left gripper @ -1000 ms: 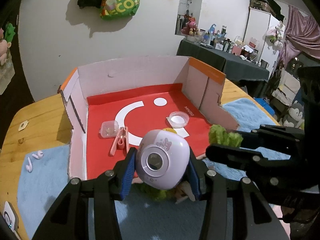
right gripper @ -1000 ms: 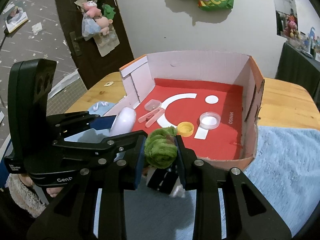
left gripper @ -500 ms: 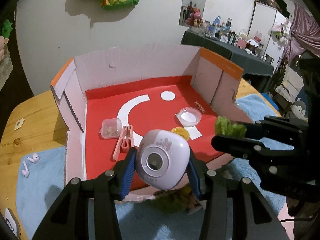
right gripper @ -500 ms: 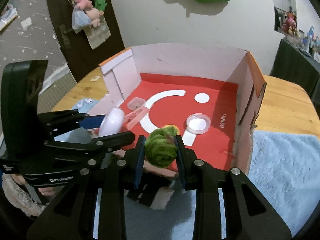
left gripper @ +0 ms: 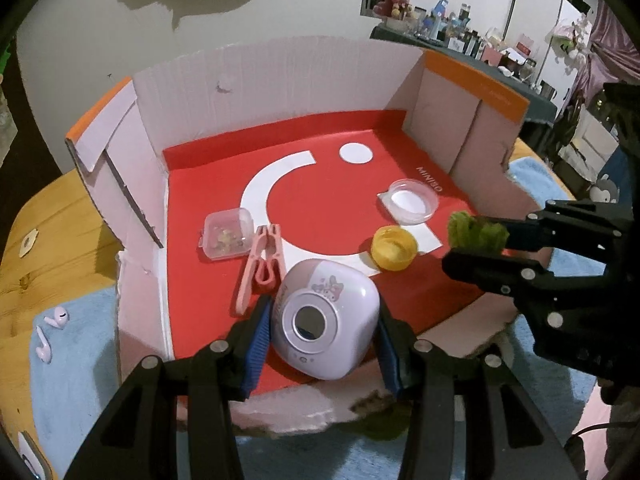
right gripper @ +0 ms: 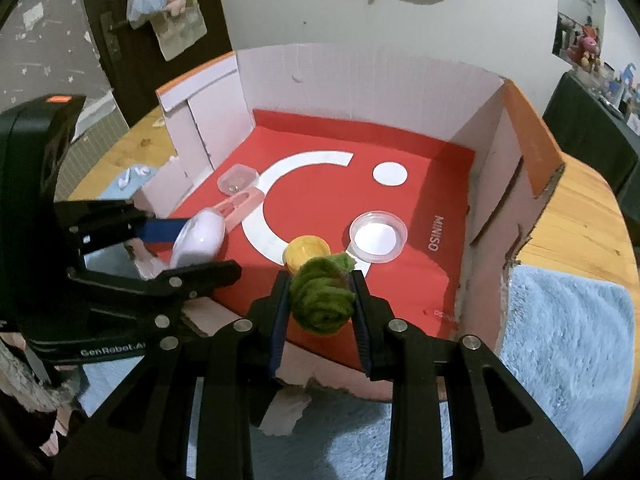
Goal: Organize objects
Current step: 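Carry the pink case and green toy over the red floor of the box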
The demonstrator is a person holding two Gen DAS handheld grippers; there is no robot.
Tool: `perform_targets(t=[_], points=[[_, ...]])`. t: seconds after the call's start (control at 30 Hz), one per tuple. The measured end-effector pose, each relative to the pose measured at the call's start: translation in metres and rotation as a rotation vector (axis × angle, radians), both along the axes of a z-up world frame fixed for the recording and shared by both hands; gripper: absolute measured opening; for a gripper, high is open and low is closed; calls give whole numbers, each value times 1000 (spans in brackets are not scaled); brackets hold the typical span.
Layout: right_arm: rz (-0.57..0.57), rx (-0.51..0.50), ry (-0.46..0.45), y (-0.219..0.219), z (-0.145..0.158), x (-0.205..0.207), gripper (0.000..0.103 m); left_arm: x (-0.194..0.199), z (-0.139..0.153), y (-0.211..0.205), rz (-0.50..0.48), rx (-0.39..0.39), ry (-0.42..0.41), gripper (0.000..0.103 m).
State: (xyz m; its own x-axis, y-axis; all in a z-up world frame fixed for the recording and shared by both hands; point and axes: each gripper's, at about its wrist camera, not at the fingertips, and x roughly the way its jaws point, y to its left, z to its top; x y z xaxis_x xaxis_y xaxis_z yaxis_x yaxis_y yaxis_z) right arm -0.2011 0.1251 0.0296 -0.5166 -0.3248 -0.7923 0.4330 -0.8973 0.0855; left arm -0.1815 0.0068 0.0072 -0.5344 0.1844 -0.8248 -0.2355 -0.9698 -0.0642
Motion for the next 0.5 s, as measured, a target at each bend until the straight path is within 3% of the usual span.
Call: perform_targets(t=[0.17, 0.5], points=[[25, 12, -38, -5, -7, -5, 27, -7, -4, -5, 5, -19, -12, 50], [21, -28, -66, -11, -17, -18, 27, -12, -2, -10, 9, 23, -10, 50]])
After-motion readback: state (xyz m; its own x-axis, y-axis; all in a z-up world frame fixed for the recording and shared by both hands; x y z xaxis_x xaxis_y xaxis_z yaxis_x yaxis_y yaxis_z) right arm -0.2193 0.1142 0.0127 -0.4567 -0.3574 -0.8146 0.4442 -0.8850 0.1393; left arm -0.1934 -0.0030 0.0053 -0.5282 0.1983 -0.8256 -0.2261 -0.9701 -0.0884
